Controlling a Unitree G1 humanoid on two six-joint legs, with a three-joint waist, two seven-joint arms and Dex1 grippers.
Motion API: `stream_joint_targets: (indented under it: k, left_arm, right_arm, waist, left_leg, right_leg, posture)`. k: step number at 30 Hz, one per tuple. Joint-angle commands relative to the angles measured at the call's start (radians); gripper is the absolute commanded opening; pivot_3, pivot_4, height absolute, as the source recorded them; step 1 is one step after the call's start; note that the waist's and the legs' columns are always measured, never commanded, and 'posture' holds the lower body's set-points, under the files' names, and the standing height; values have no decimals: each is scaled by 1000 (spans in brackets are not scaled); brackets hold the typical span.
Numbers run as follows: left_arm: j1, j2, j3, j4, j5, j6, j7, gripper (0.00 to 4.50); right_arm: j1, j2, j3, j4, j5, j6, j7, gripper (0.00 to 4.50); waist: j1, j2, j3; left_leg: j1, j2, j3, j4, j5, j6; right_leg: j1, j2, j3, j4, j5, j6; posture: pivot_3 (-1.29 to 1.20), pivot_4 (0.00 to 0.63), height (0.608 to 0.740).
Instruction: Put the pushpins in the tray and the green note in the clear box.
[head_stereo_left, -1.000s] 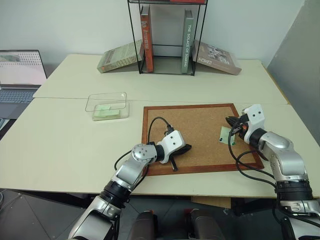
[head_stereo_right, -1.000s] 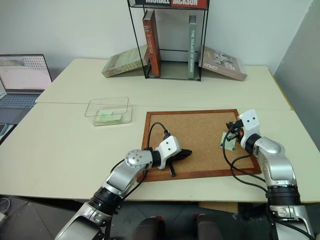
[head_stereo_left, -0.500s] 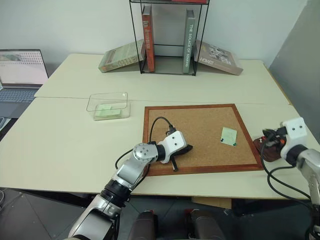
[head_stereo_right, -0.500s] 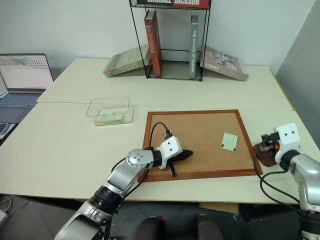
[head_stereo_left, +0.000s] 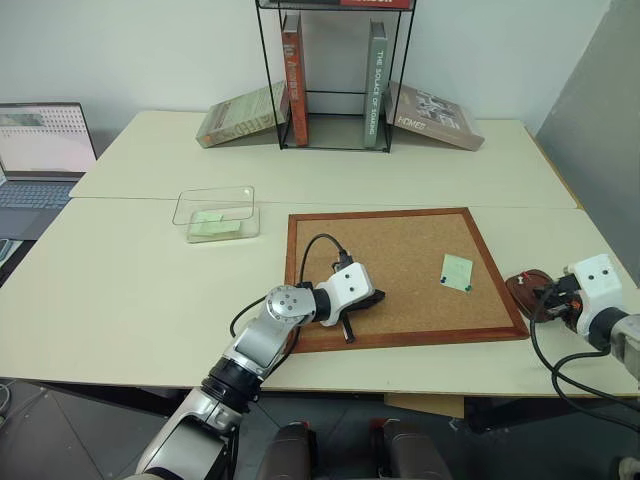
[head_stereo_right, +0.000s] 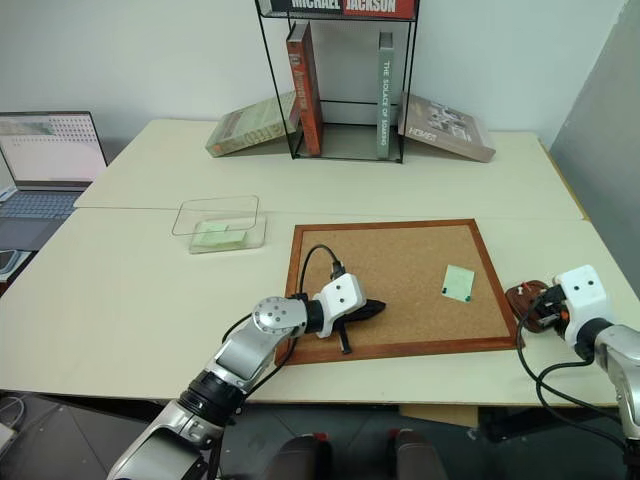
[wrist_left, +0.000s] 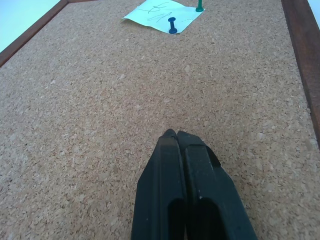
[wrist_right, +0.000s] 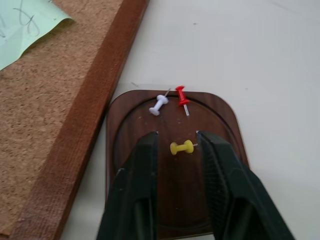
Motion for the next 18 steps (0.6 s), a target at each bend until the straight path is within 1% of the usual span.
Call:
stream_joint_targets:
  k: [1, 6, 9, 11, 13, 18]
  left_arm:
    - [24, 10, -30, 59, 43, 20, -6, 0]
    - [29, 16, -28, 58, 45, 17, -5, 0]
    - [26, 16, -27, 64, 45, 13, -6, 0]
    - [27, 16, -30, 66, 47, 9, -9, 0]
    - [26, 16, -32, 70, 48, 4, -10, 0]
    - [18, 16, -37, 81, 53, -6, -11, 0]
  right_arm:
    - [-31, -9, -16, -1, -6, -16, -8, 2209]
    - [-41, -9, -73, -30, 24, -33, -4, 3115]
    - [-46, 10, -119, -74, 93, -36, 25, 3784]
    - [-26, 29, -126, -115, 144, -40, 61, 3784]
    - [-1, 50, -117, -145, 161, -60, 81, 3784]
    - [51, 145, -37, -205, 140, -121, 47, 3784]
  waist:
    - [0, 0, 0]
    - [0, 0, 0]
    - [0, 0, 0]
    - [0, 0, 0]
    - [0, 0, 0]
    - [0, 0, -1]
  left_leg:
    - [0, 0, 0, 0, 0, 0]
    - [0, 0, 0, 0, 0, 0]
    - [0, 0, 0, 0, 0, 0]
    - [0, 0, 0, 0, 0, 0]
    - [0, 1, -1, 0, 0, 0]
    - [-1, 1, -2, 0, 0, 0]
  right_leg:
    - [0, 0, 0, 0, 0, 0]
    - [0, 0, 0, -1, 0, 0]
    - [0, 0, 0, -1, 0, 1]
    - [0, 1, 0, -1, 1, 1]
    - [0, 1, 0, -1, 1, 1]
    - [1, 2, 0, -2, 1, 1]
  posture:
    - [0, 150, 740]
    - [0, 150, 740]
    - [0, 150, 740]
    - [0, 150, 740]
    - [0, 150, 740]
    - [0, 150, 740]
